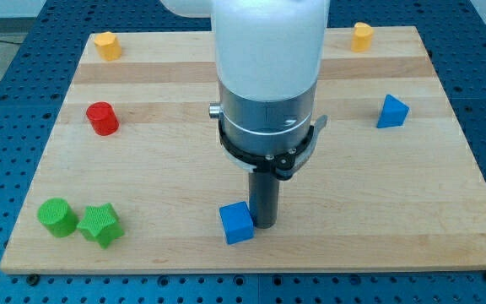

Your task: Move the blue cube left to the green star

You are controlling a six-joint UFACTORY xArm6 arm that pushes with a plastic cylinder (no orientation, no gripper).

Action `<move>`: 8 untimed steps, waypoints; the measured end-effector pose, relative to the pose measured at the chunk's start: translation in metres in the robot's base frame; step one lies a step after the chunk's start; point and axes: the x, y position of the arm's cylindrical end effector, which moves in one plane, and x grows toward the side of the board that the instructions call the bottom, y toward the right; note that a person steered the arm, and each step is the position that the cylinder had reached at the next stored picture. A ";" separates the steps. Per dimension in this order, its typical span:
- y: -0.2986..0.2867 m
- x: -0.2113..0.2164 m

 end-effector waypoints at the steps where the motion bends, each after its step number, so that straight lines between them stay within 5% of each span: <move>1: 0.006 0.012; 3: -0.043 0.024; 5: -0.030 -0.002; 8: -0.112 -0.002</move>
